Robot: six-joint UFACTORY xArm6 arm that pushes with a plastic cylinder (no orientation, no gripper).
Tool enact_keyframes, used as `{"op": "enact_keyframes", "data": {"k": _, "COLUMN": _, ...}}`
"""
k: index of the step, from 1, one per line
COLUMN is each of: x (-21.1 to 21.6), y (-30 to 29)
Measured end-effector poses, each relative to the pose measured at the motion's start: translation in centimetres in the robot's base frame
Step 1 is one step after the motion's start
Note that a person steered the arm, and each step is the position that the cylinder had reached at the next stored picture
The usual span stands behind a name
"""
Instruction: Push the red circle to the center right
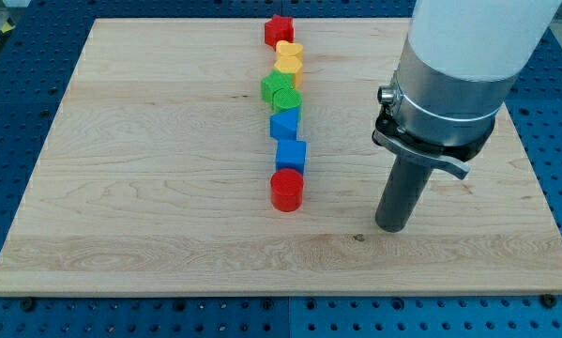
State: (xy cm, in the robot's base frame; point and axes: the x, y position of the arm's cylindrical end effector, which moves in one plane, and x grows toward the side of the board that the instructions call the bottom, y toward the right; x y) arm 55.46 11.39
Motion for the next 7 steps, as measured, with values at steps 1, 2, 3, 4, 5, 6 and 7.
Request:
{"op": "enact_keyframes", "data": {"k": 1, "x": 0.0, "y": 0.0}}
{"op": "enact_keyframes", "data": {"k": 2, "x": 0.0, "y": -0.1}}
{"op": "enact_keyframes", "data": {"k": 3, "x": 0.1, "y": -2.1}}
{"op": "enact_keyframes", "data": {"k": 4, "x": 0.9, "y": -6.3}}
{"op": "enact_keyframes", "data": {"k": 5, "x": 2.1, "y": -8.3}}
{"op": "enact_keyframes", "data": {"k": 6, "x": 1.3, "y": -8.9}}
{"op": "enact_keyframes", "data": {"k": 7, "x": -2.0, "y": -11.6}}
